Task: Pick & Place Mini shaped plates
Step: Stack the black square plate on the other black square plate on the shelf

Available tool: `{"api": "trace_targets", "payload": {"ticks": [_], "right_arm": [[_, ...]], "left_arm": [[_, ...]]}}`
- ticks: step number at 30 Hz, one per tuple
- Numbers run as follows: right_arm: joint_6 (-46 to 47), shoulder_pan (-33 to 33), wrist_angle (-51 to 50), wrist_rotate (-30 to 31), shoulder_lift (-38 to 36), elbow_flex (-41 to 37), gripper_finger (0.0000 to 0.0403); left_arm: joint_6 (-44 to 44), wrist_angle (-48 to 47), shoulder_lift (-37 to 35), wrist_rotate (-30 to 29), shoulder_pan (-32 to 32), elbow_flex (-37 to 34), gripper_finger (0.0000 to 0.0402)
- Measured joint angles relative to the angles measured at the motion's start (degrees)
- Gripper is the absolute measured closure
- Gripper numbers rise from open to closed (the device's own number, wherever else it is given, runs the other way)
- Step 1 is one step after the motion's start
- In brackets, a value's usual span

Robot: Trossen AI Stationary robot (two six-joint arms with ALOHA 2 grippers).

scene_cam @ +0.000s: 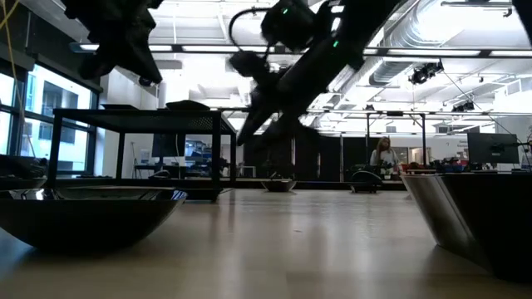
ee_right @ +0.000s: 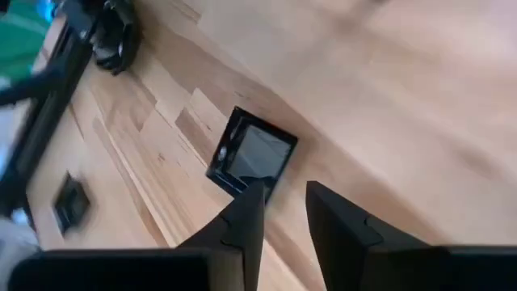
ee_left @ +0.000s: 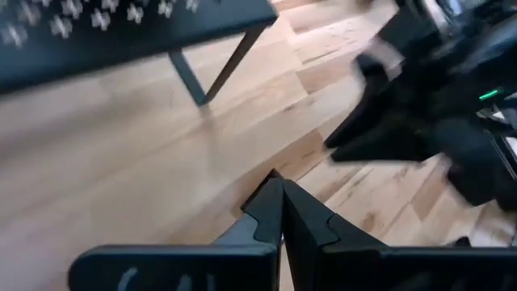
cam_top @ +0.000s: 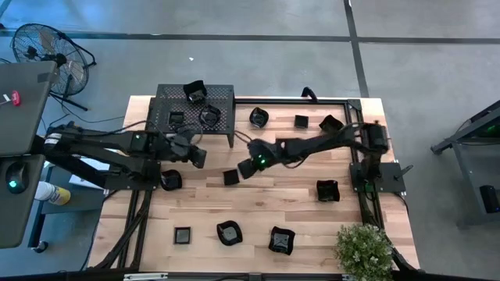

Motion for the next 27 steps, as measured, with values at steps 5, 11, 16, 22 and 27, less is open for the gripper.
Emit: {"api": "trace_targets", "payload": {"ticks": [5, 11, 16, 22, 27], "right_arm": [[-10.1, -1.8, -3.7, 1.1, -10.1, -6.2, 0.0360], [-12.7, -5.1, 1.2, -2.7, -23.2, -20.1, 0.0382], [-13.5, -7.3, 1.8, -3.9, -33.2, -27.9, 0.0383], [-15.9, -9.0, 1.6, -3.6, -43.0, -33.0, 0.0399], [-17.1, -10.1, 2.1, -3.4, -47.7, -34.8, 0.0397]], "left_arm": [[-12.0, 2.6, 7.9, -3.8, -5.3, 0.0, 0.0401], [-23.2, 8.5, 20.2, -1.2, -6.2, 0.0, 0.0401], [-33.0, 12.1, 28.1, 3.4, -6.2, 0.0, 0.0386], [-41.6, 15.3, 32.8, 3.8, -6.1, 0.0, 0.0325], [-45.4, 15.5, 35.6, 2.8, -6.1, 0.0, 0.0304]]}}
